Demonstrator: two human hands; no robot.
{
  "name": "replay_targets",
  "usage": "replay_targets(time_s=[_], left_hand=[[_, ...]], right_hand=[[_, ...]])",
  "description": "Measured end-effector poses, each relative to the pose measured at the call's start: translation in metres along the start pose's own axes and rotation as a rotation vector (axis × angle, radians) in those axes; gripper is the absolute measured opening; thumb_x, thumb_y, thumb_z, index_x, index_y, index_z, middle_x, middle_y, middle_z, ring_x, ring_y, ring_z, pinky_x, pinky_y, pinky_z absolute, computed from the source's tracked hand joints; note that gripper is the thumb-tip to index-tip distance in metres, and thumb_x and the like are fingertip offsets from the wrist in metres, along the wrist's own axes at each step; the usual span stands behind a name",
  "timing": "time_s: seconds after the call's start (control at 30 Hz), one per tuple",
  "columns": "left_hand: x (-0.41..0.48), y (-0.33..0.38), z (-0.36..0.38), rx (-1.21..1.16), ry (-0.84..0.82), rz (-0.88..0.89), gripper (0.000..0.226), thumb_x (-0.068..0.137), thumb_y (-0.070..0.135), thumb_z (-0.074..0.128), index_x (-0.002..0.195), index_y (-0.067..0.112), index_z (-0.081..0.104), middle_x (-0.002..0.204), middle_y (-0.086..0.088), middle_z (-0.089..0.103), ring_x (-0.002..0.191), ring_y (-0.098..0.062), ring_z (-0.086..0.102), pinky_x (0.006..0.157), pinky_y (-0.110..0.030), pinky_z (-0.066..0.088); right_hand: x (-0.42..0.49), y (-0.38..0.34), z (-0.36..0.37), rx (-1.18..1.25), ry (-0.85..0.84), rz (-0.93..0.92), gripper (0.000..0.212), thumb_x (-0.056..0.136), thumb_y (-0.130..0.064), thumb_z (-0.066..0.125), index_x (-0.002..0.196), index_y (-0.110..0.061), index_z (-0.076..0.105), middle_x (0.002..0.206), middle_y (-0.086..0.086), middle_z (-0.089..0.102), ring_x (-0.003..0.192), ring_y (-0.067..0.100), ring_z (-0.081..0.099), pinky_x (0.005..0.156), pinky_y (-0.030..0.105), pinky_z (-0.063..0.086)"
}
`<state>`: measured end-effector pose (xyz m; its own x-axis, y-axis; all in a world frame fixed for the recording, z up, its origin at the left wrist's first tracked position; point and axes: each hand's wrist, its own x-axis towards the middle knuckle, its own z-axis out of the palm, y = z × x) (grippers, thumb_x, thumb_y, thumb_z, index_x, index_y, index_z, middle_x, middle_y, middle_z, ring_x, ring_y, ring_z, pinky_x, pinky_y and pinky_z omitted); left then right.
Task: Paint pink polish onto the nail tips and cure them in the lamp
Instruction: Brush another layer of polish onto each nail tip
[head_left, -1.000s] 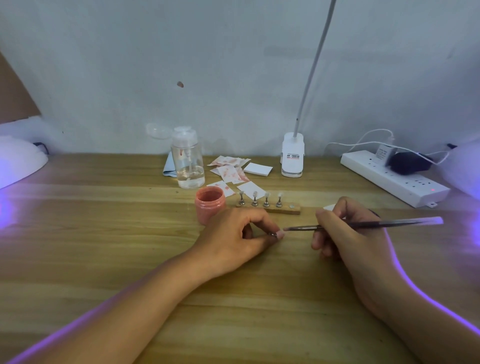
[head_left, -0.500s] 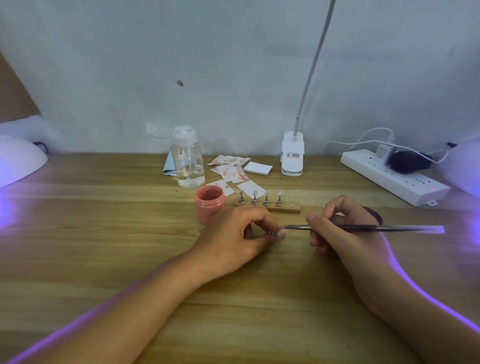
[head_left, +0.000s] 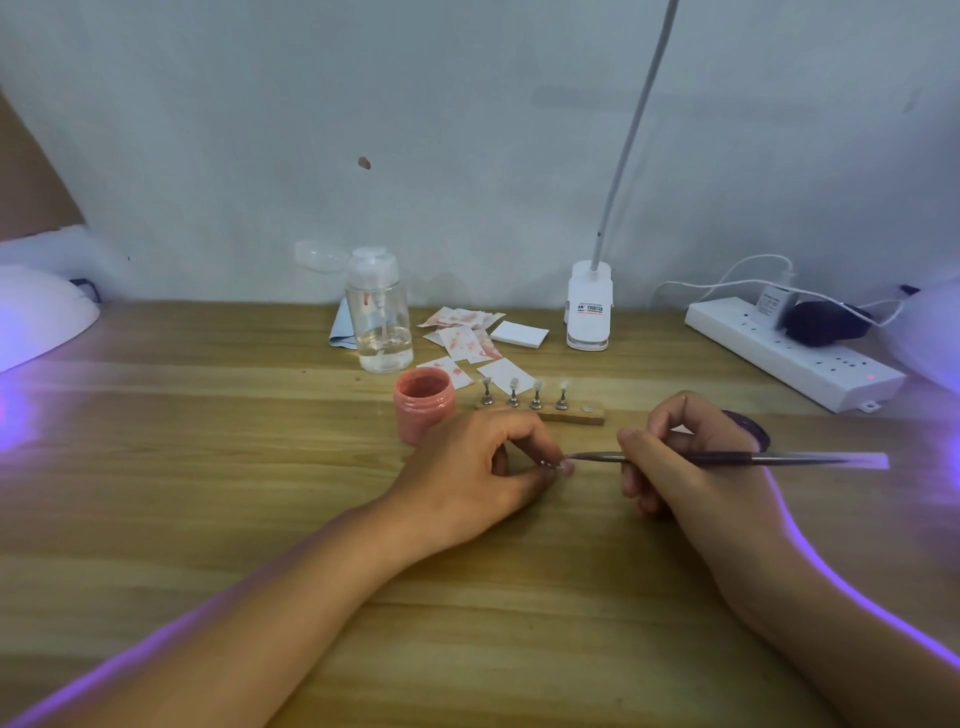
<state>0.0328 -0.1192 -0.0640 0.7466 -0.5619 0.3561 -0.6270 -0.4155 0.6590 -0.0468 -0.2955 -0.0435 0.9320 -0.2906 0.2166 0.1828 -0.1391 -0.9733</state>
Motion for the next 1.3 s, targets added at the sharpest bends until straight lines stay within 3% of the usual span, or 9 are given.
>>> replay_targets(time_s=[0.87, 0.97, 1.07, 1.2, 1.3], left_hand=[[0.0, 0.0, 0.0, -0.038, 0.01, 0.015, 0.008, 0.085, 0.029, 0.076, 0.08, 0.03, 0.07, 0.058, 0.036, 0.056, 0.043, 0.003, 0.043, 0.045, -0.006, 0.026], [0.0, -0.001, -0.001, -0.075, 0.007, -0.007, 0.006, 0.086, 0.028, 0.075, 0.081, 0.029, 0.071, 0.062, 0.032, 0.06, 0.045, 0.002, 0.044, 0.046, -0.007, 0.026], [0.002, -0.004, -0.003, -0.103, -0.005, -0.041, 0.004, 0.086, 0.021, 0.075, 0.087, 0.025, 0.074, 0.074, 0.027, 0.067, 0.048, 0.002, 0.044, 0.048, -0.008, 0.028], [0.001, -0.005, -0.005, -0.146, -0.001, -0.058, 0.008, 0.087, 0.015, 0.073, 0.091, 0.022, 0.074, 0.079, 0.027, 0.068, 0.053, 0.007, 0.048, 0.055, -0.008, 0.032], [0.001, -0.004, -0.005, -0.128, -0.015, -0.084, 0.018, 0.087, 0.018, 0.072, 0.082, 0.036, 0.069, 0.077, 0.027, 0.067, 0.055, 0.009, 0.05, 0.057, -0.011, 0.034]], right_hand=[[0.001, -0.001, 0.001, -0.003, 0.022, -0.004, 0.02, 0.086, 0.003, 0.056, 0.074, -0.007, 0.044, 0.05, 0.007, 0.057, 0.041, 0.011, 0.048, 0.04, 0.018, 0.041], [-0.003, -0.002, -0.001, 0.018, 0.078, -0.092, 0.021, 0.089, -0.005, 0.06, 0.077, -0.003, 0.044, 0.046, 0.005, 0.05, 0.041, 0.014, 0.043, 0.039, 0.022, 0.037], [-0.01, -0.009, 0.0, -0.052, 0.132, -0.262, 0.027, 0.086, -0.025, 0.065, 0.078, -0.003, 0.052, 0.046, 0.012, 0.048, 0.041, 0.022, 0.039, 0.039, 0.034, 0.031], [-0.014, -0.026, 0.011, 0.035, 0.077, -0.255, 0.027, 0.075, -0.029, 0.071, 0.076, -0.005, 0.06, 0.061, 0.011, 0.067, 0.051, 0.014, 0.058, 0.049, 0.021, 0.05], [-0.013, -0.037, 0.023, 0.016, -0.004, -0.195, 0.032, 0.072, -0.037, 0.071, 0.078, -0.008, 0.062, 0.052, 0.006, 0.061, 0.045, 0.009, 0.052, 0.044, 0.018, 0.045]])
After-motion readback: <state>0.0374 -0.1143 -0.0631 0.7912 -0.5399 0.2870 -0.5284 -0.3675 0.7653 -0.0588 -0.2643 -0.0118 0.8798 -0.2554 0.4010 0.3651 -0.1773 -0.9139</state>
